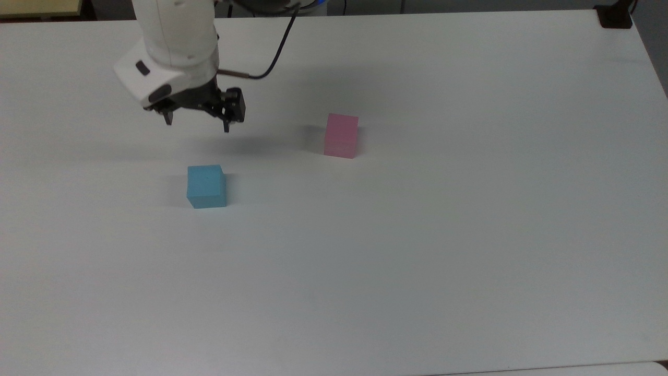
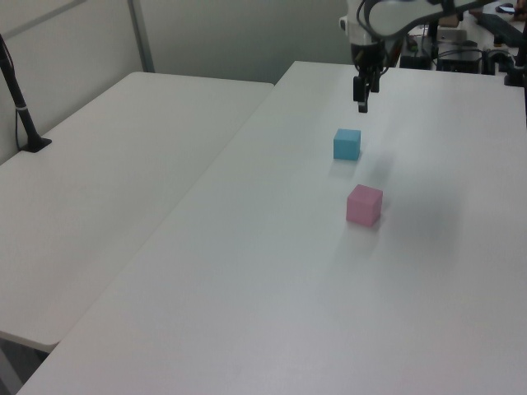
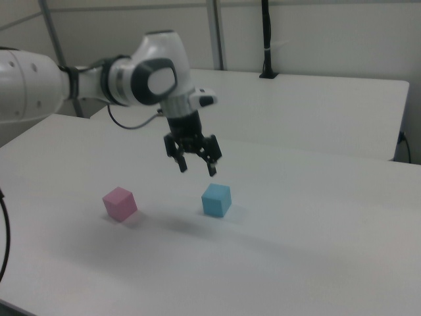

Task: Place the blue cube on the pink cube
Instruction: 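Close the gripper on the light-blue cube and lift it, then carry the blue cube over the pink cube and lower it on top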

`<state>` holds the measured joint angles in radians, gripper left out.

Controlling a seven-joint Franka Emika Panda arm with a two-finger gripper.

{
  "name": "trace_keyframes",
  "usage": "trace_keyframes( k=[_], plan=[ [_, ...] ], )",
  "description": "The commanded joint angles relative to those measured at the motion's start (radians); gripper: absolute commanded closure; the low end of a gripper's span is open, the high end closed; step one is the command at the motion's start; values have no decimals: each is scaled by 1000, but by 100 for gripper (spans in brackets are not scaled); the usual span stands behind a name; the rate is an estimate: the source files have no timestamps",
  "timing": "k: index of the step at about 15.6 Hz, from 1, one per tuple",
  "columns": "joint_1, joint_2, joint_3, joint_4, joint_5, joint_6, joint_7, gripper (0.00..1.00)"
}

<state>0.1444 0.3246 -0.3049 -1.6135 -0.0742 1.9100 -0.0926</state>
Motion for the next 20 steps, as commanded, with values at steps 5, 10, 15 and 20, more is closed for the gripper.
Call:
trace_keyframes(
  k=[5, 10, 15, 20],
  plan=[
    [-2, 204, -6, 20, 25, 217, -1, 0],
    [0, 235, -6, 21, 54, 297, 8, 43],
    [27, 73, 0, -20, 102, 195, 4, 79],
    [176, -126, 0, -190, 140, 113, 43, 77]
  ],
)
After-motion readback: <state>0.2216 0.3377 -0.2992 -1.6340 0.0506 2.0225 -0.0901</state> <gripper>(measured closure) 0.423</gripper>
